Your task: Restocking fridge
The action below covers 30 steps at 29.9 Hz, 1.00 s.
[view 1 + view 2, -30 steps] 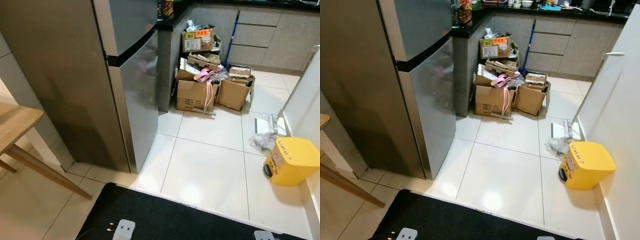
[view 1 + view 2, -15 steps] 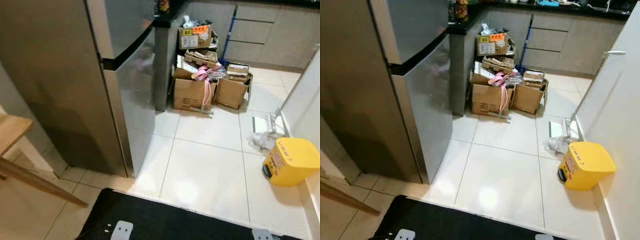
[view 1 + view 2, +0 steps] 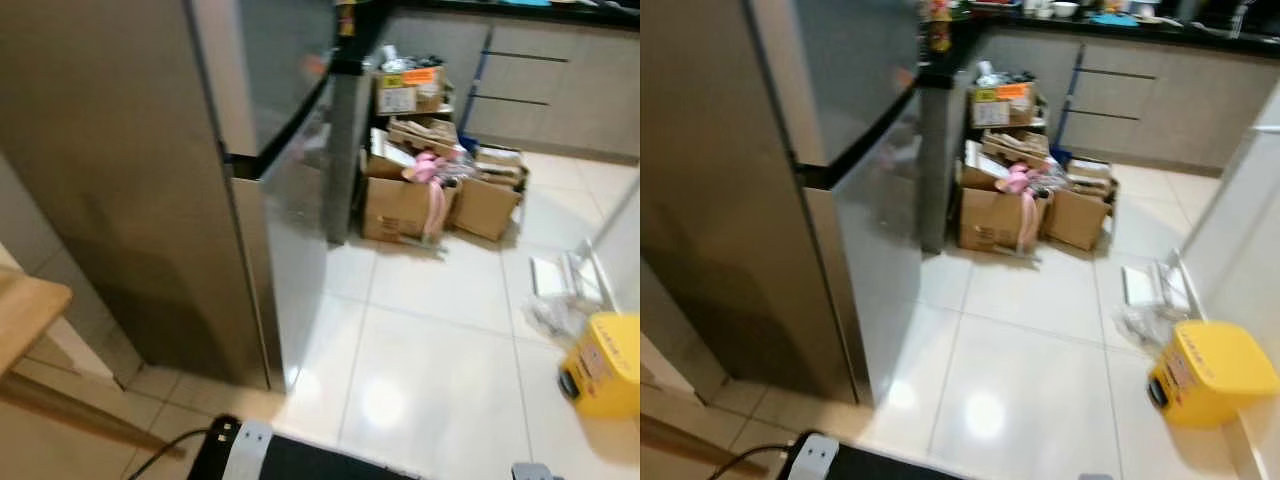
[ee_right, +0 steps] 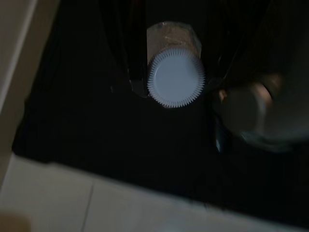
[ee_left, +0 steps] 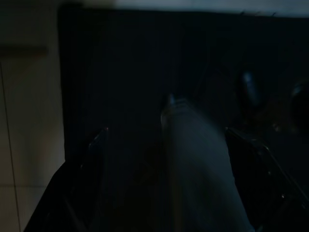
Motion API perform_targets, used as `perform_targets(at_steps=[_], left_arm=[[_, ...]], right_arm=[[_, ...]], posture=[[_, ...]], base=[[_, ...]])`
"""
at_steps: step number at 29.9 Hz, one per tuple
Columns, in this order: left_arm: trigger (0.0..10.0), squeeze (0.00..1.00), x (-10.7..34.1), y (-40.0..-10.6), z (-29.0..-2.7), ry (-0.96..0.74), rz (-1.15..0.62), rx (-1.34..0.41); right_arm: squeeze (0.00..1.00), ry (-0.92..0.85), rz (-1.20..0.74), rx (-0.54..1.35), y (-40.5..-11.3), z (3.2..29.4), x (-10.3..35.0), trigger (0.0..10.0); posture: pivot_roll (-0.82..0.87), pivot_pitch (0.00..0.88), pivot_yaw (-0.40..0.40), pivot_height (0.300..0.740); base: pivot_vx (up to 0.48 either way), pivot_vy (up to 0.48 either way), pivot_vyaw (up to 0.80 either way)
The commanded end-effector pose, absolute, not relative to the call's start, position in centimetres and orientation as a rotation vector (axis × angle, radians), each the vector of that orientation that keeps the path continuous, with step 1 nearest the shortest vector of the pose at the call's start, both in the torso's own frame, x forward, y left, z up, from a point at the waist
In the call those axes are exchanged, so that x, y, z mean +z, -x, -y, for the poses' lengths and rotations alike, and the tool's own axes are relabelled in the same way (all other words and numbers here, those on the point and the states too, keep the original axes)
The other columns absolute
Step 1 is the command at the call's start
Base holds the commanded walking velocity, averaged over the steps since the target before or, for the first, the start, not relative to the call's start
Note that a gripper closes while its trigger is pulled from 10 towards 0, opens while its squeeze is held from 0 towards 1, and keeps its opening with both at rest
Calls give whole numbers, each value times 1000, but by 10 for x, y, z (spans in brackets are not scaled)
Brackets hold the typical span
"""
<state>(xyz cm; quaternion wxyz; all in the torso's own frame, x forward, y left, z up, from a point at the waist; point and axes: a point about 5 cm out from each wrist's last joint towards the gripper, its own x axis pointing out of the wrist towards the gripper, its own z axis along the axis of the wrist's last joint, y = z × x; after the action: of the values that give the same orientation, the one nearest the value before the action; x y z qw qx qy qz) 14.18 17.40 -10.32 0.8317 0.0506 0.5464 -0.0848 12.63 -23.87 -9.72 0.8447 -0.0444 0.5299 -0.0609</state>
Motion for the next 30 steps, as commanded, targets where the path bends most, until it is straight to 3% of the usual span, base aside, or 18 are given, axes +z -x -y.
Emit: perform_targets(at_steps=[1,9,18,27,30], left_arm=[[10000,0,-103,-142,-175,-116,-1165,-184],[10000,0,-103,-142,-174,-116,-1164,-185],[10000,0,-103,-142,-172,-80,-1160,-185],[10000,0,-103,-142,-172,-79,-1164,-189],[10000,0,-103,-142,-172,-78,-1165,-191]], right_arm=[[0,89,-1123,-131,-125,239,-97,10000],[0,77,-1122,-133,-124,239,-98,10000],[0,54,-1119,-134,-124,239,-98,10000],[0,49,-1123,-105,-123,237,-98,10000],[0,33,-1119,-101,-123,236,-98,10000]], posture=[[-63,0,-16,740],[-64,0,-16,740],[-64,0,-16,740],[-65,0,-15,740],[-65,0,-15,740]], base=[[349,0,0],[352,0,0],[0,0,0],[0,-465,0],[0,-461,771]])
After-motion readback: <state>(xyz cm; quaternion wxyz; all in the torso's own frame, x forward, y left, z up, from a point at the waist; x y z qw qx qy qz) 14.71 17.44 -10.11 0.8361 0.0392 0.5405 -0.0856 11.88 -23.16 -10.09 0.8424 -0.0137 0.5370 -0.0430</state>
